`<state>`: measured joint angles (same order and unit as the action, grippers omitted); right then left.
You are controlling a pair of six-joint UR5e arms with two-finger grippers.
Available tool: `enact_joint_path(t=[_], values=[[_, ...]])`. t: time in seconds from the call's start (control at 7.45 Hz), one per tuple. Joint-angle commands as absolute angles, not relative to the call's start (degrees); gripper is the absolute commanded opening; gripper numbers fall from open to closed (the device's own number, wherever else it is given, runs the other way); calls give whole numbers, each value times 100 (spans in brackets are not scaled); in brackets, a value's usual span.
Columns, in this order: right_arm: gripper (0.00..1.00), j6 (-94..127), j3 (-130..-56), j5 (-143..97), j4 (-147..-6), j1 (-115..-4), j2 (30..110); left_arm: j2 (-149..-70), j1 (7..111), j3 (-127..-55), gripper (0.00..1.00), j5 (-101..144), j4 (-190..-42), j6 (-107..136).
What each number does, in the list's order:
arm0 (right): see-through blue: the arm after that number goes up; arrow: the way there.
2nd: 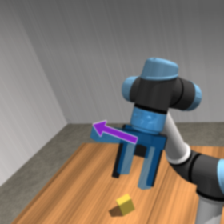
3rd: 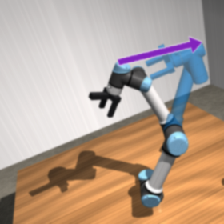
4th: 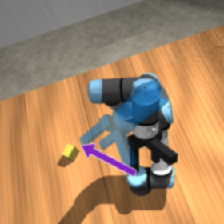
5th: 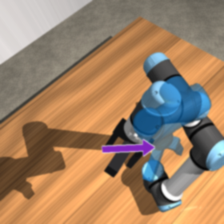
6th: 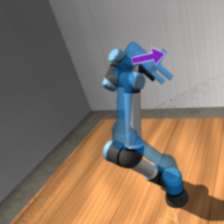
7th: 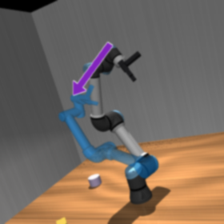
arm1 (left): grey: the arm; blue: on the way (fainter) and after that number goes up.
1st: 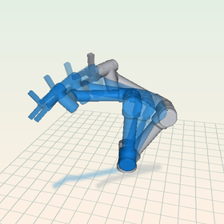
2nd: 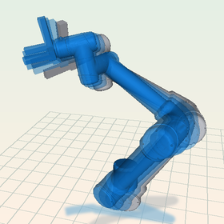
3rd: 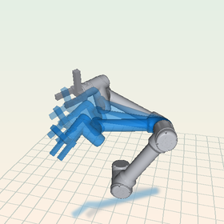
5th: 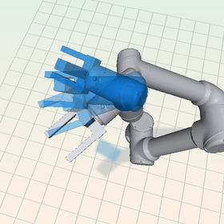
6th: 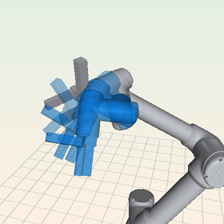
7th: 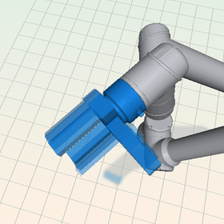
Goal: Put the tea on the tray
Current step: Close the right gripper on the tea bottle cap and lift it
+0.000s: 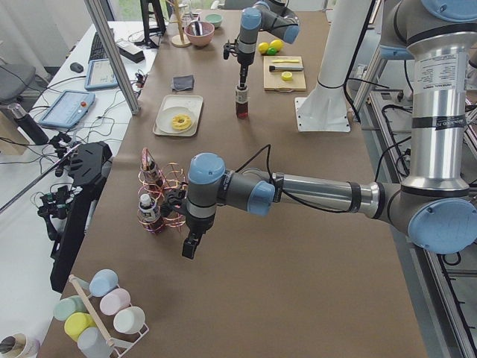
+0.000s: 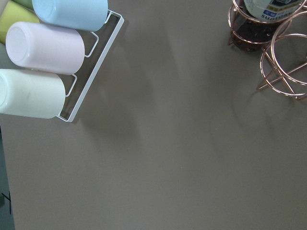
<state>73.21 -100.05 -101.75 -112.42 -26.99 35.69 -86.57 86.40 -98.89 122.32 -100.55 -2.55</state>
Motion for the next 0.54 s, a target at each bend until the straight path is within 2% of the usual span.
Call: enact_joint_path(t=[0.0, 0.13, 0.4], values=[[0, 7313, -10281, -10195, -11328, -2933, 3498, -8657, 8640, -9879, 98, 12226, -10055, -237], [0, 7295, -10431, -10413, -11521, -3240, 3472, -8657, 8640, -9879, 98, 12226, -10055, -229], [0, 6807, -10276, -11028, -11619, -4013, 3498, -8657, 8640, -9888, 98, 12234, -10055, -220]])
